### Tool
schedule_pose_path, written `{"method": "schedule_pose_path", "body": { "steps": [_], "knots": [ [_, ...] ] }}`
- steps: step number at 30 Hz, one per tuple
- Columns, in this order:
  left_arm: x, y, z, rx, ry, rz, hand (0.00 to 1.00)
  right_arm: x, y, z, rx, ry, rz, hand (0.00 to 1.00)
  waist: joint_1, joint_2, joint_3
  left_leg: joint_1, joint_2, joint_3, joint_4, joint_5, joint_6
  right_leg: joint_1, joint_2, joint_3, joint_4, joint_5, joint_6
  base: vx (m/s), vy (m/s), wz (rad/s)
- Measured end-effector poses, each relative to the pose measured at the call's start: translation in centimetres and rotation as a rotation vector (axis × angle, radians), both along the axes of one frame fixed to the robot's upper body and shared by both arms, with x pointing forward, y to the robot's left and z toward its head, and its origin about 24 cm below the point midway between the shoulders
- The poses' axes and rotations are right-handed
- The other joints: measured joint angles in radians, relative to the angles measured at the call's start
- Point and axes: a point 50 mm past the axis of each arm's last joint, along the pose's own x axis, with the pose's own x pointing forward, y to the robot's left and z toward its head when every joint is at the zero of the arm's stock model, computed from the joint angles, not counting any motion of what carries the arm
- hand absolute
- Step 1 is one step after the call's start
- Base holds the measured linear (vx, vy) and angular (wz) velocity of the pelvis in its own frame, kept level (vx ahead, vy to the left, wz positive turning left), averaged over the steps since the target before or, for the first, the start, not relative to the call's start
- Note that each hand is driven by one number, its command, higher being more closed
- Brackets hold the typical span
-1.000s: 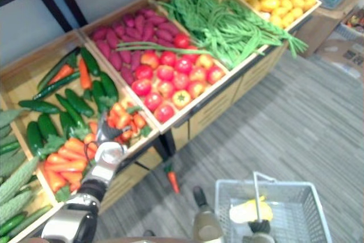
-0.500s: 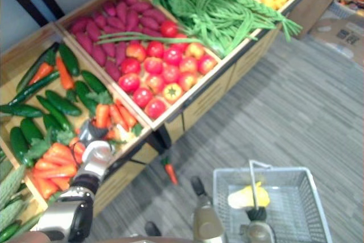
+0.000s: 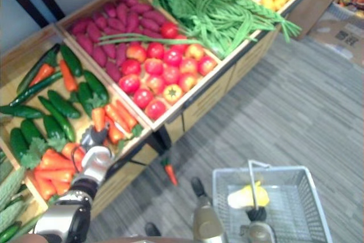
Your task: Pick vegetable in the basket
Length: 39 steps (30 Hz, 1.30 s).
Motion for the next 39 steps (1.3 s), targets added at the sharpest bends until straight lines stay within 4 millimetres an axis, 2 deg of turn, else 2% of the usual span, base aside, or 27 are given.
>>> {"method": "schedule_pose_path", "body": {
  "steps": [4, 7, 9, 11, 14, 19, 28, 32, 37, 39],
  "knots": [
    [0.1, -0.2, 0.2, 0.012, -0.005, -0.019, 1.0, -0.3, -0.1, -0.1, 0.002, 0.008, -0.008, 1.0, -0.001, 0.0, 0.0, 0.003, 0.0, -0.025, 0.001, 0.0, 0.0, 0.014, -0.005, -0.018, 0.0, 0.0, 0.0, -0.03, -0.042, 0.14],
    [0.5, 0.4, 1.0, 0.028, -0.037, -0.019, 1.0, -0.5, -0.1, -0.1, 0.003, 0.012, -0.01, 1.0, 0.0, 0.0, 0.0, 0.003, 0.002, -0.047, 0.003, 0.0, 0.001, 0.025, -0.008, -0.035, 0.0, 0.0, -0.001, -0.03, -0.05, 0.2],
    [1.0, 1.1, 2.4, 0.076, -0.086, -0.026, 1.0, -0.6, -0.1, -0.2, 0.004, 0.016, -0.01, 1.0, 0.001, 0.0, -0.001, 0.002, 0.005, -0.062, 0.009, 0.0, 0.001, 0.034, -0.01, -0.05, 0.003, -0.002, -0.003, -0.03, -0.056, 0.22],
    [1.7, 1.6, 4.7, 0.122, -0.176, -0.039, 1.0, -0.7, -0.1, -0.2, 0.005, 0.018, -0.014, 1.0, 0.004, 0.0, -0.002, 0.001, 0.006, -0.084, 0.016, 0.0, 0.001, 0.047, -0.015, -0.067, 0.003, -0.003, -0.004, -0.03, -0.045, 0.23],
    [2.2, 1.8, 6.5, 0.17, -0.246, -0.057, 1.0, -0.9, -0.2, -0.2, 0.005, 0.02, -0.019, 1.0, 0.009, 0.001, -0.003, 0.002, 0.004, -0.104, 0.017, 0.002, 0.003, 0.06, -0.019, -0.084, 0.001, -0.003, -0.004, -0.03, -0.034, 0.19],
    [2.3, 1.8, 7.2, 0.192, -0.272, -0.066, 1.0, -1.4, -0.3, -0.3, 0.016, 0.029, -0.022, 1.0, 0.027, -0.003, -0.023, 0.001, 0.003, -0.118, 0.018, 0.003, 0.005, 0.066, -0.022, -0.098, 0.001, -0.003, -0.004, -0.01, -0.025, 0.1],
    [2.8, 1.1, 10.8, 0.325, -0.398, -0.184, 1.0, -1.0, -0.5, 0.1, 0.016, 0.011, 0.016, 1.0, 0.039, -0.023, -0.052, 0.001, 0.002, -0.138, 0.019, 0.005, 0.008, 0.077, -0.025, -0.115, -0.001, -0.003, -0.004, 0.0, -0.008, 0.04],
    [2.6, -0.2, 11.6, 0.37, -0.438, -0.298, 1.0, 0.4, -1.6, 1.3, -0.025, -0.035, 0.091, 1.0, 0.038, -0.033, -0.072, 0.0, 0.0, -0.137, 0.018, 0.005, 0.008, 0.076, -0.027, -0.114, -0.003, -0.003, -0.004, 0.0, -0.003, -0.01],
    [1.8, -2.5, 12.5, 0.406, -0.502, -0.5, 1.0, 4.1, -5.0, 5.4, -0.158, -0.143, 0.272, 1.0, 0.028, -0.039, -0.084, 0.004, -0.005, -0.107, 0.015, 0.004, 0.008, 0.06, -0.022, -0.08, 0.0, 0.0, 0.001, 0.0, -0.015, -0.14],
    [1.6, -3.2, 12.4, 0.404, -0.502, -0.558, 1.0, 5.2, -5.7, 6.9, -0.204, -0.176, 0.35, 1.0, 0.024, -0.039, -0.084, 0.013, -0.007, -0.091, 0.014, 0.001, 0.008, 0.058, -0.02, -0.06, 0.0, 0.002, 0.003, 0.0, -0.013, -0.34]
  ]
}}
